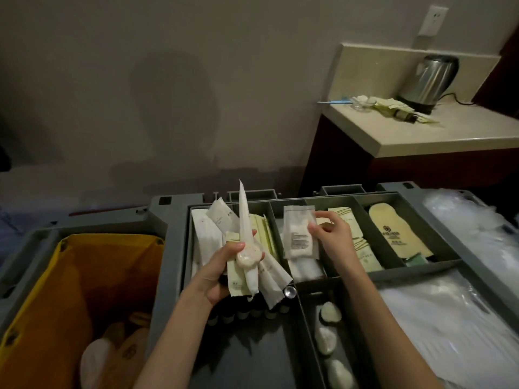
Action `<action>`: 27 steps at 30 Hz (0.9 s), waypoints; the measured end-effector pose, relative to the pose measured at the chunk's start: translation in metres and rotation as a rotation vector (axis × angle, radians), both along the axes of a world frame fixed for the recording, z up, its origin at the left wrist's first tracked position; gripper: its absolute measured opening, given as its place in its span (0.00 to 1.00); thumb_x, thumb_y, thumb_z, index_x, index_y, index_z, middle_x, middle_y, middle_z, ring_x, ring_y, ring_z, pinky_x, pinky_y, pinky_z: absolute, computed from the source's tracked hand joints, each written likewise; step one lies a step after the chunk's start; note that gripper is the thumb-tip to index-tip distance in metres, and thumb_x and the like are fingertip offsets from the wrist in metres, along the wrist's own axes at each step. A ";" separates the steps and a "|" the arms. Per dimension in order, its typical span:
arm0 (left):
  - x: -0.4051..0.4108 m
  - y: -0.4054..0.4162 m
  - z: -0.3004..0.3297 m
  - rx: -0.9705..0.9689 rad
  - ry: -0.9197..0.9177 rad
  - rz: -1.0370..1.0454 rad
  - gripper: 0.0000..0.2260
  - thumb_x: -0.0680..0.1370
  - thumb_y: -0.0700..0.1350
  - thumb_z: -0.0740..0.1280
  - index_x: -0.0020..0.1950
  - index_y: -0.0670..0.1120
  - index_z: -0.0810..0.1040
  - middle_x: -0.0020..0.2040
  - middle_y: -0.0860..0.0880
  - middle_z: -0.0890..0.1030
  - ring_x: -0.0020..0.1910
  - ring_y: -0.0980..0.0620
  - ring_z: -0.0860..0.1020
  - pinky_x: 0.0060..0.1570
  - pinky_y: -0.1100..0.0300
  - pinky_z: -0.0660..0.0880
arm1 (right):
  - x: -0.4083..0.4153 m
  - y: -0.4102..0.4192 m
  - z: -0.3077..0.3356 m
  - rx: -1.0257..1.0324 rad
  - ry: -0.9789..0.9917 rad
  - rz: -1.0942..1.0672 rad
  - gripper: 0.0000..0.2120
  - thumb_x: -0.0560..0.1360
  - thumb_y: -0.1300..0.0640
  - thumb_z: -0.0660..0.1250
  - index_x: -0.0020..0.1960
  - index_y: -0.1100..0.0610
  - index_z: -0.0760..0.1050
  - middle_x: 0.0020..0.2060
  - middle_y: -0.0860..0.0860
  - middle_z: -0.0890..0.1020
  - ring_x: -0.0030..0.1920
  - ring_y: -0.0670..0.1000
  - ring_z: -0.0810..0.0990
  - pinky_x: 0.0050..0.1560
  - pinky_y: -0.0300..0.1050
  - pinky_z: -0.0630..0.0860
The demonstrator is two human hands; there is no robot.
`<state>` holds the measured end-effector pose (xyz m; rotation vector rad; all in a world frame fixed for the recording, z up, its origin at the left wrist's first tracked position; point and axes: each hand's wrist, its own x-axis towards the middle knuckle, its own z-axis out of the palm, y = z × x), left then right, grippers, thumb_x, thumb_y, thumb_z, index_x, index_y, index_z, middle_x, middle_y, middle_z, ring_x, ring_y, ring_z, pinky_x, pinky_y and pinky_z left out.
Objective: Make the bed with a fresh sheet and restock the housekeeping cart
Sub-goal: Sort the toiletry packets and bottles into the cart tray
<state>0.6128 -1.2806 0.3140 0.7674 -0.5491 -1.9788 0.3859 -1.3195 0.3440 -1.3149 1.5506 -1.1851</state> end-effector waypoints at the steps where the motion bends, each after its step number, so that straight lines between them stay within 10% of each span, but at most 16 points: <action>1: -0.006 -0.003 0.001 0.003 0.004 0.000 0.33 0.53 0.46 0.82 0.58 0.47 0.82 0.46 0.42 0.82 0.43 0.48 0.82 0.42 0.51 0.79 | -0.011 -0.006 -0.004 0.006 0.054 -0.014 0.12 0.76 0.59 0.67 0.59 0.53 0.73 0.44 0.51 0.82 0.43 0.48 0.83 0.40 0.47 0.82; 6: -0.027 -0.014 0.005 0.023 0.021 0.028 0.34 0.52 0.45 0.82 0.58 0.47 0.82 0.44 0.40 0.82 0.39 0.46 0.81 0.40 0.51 0.80 | -0.023 -0.024 -0.025 0.080 0.283 0.090 0.13 0.74 0.56 0.69 0.58 0.52 0.74 0.48 0.46 0.78 0.47 0.45 0.78 0.38 0.33 0.73; 16: -0.010 -0.004 0.014 0.056 -0.112 0.160 0.21 0.66 0.44 0.69 0.59 0.47 0.79 0.45 0.42 0.83 0.38 0.47 0.82 0.38 0.55 0.80 | 0.042 -0.004 0.000 0.081 0.078 0.621 0.08 0.75 0.55 0.68 0.53 0.48 0.77 0.43 0.46 0.82 0.44 0.39 0.80 0.41 0.31 0.75; 27: 0.077 0.019 0.019 0.065 -0.146 0.350 0.18 0.69 0.43 0.67 0.58 0.45 0.80 0.54 0.42 0.83 0.48 0.46 0.82 0.54 0.45 0.75 | 0.108 0.005 -0.016 0.035 0.025 0.518 0.16 0.78 0.65 0.61 0.57 0.48 0.78 0.50 0.47 0.79 0.47 0.49 0.79 0.44 0.38 0.79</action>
